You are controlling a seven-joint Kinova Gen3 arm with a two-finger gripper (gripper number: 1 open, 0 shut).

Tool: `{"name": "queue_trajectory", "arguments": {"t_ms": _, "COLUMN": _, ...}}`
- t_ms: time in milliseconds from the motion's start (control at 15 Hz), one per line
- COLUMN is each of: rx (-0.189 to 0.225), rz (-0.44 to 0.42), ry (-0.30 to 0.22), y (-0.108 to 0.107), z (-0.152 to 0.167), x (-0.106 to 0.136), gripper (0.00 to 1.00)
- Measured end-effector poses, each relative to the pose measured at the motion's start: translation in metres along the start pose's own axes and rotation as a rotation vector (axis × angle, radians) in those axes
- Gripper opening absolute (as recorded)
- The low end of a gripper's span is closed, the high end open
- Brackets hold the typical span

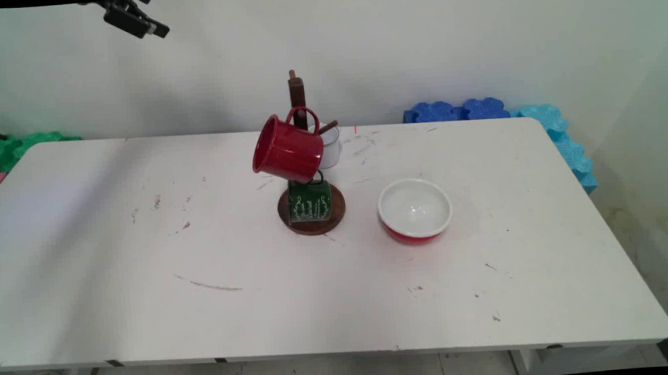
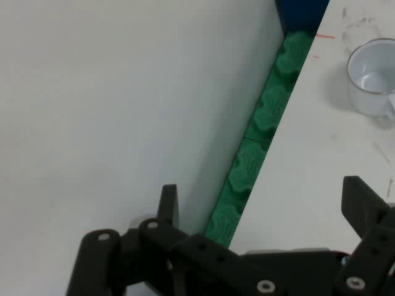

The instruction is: Pick up the red mug from the rack

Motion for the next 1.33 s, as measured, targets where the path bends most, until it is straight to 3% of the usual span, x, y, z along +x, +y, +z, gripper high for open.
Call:
{"name": "queue_trajectory", "arguments": {"t_ms": 667, "rx": 0.004, "rz": -0.051, "ry": -0.015, "y": 0.006, "z": 0.0, "x": -0.01, "gripper": 1.0}}
{"name": "queue_trajectory", "arguments": {"t_ms": 1333, "rx": -0.051, "rz": -0.135, "ry": -0.019, "y": 0.04, "z": -0.006, "x": -0.018, "gripper": 1.0}}
